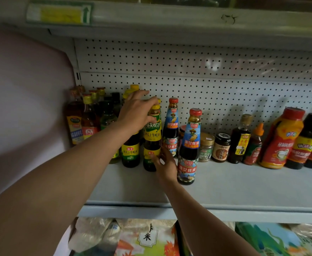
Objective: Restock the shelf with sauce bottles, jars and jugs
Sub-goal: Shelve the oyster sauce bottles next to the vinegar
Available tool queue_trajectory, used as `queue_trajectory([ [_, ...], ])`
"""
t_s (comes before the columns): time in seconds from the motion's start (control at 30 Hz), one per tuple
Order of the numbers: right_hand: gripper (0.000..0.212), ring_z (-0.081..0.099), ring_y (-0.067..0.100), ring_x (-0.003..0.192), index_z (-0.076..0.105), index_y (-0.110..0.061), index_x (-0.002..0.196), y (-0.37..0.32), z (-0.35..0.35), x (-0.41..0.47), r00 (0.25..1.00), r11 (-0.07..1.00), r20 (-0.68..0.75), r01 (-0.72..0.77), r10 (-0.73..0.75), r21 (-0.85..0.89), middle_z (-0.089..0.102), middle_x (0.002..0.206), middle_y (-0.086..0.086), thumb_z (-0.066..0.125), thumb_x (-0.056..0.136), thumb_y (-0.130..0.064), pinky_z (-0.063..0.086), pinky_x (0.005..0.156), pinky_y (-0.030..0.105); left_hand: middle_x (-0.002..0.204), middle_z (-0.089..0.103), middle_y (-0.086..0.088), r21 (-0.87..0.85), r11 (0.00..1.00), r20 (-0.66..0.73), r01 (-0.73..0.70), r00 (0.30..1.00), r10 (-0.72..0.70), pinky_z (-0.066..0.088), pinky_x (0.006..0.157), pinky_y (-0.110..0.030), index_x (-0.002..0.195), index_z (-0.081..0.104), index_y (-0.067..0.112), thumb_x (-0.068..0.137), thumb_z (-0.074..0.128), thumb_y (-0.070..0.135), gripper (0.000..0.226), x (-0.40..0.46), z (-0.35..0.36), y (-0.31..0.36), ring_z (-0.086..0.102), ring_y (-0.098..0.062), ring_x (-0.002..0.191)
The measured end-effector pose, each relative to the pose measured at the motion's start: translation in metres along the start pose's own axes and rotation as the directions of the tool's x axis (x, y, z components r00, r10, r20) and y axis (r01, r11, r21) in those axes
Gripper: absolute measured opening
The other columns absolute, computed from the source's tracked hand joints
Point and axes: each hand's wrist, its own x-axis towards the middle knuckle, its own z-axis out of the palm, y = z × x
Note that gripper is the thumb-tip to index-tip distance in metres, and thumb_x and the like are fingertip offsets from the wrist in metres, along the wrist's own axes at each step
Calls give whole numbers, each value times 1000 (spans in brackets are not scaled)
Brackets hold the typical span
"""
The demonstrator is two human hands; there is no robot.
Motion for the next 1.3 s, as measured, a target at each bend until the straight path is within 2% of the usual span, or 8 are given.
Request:
queue_trajectory([
  [0.23,40,53,12,128,39,-32,135,8,1,12,989,999,146,35,-31,-23,55,136,-11,60,100,-29,46,100,31,152,37,-8,32,999,-6,-15,1000,15,28,112,-46,132,55,27,74,81,40,65,7,4,0,26,-33,142],
  [0.37,48,52,14,127,35,-21,142,9,2,16,979,998,198,60,-53,-32,52,136,-7,58,101,-29,46,102,33,153,35,-7,23,1000,25,-12,1000,11,26,114,-48,131,54,26,75,81,37,63,8,4,-2,22,-33,144],
  [0.57,48,52,12,122,34,-18,140,10,0,20,972,995,218,96,-86,-35,51,133,-8,57,101,-31,45,99,32,152,36,-6,15,1000,37,-15,999,15,28,113,-48,132,54,25,76,80,36,62,10,5,-4,24,-33,143],
  [0.7,37,58,10,117,38,-28,129,17,4,24,976,994,199,99,-91,-34,56,126,-14,60,99,-34,50,103,45,150,38,-6,12,1000,33,-21,999,21,33,110,-46,132,53,25,76,81,35,63,11,5,-6,28,-30,141],
  [0.8,30,58,0,113,39,-40,118,18,5,26,976,994,191,105,-101,-12,57,123,-20,60,99,-31,50,102,41,151,37,-6,5,1000,40,-11,999,11,35,110,-48,134,51,26,77,80,35,65,9,5,-8,27,-31,141],
  [0.87,29,58,2,116,40,-41,117,17,4,25,977,995,190,95,-92,-5,58,125,-17,61,99,-32,51,102,41,152,36,-7,15,1000,46,-13,999,13,34,110,-48,133,51,25,77,80,36,65,9,4,-7,27,-31,142],
  [1.07,40,59,14,122,41,-20,131,16,4,23,980,995,172,99,-102,25,61,133,0,63,98,-30,51,103,41,154,33,-6,65,998,74,-15,997,10,32,112,-48,131,49,24,74,82,37,68,10,1,-4,20,-31,145],
  [1.3,35,62,6,115,48,-18,130,14,8,30,985,996,153,75,-81,47,64,128,-3,63,99,-26,52,95,30,154,33,-6,166,986,100,-27,995,10,24,118,-45,133,46,20,71,84,39,75,23,4,-4,12,-33,148],
])
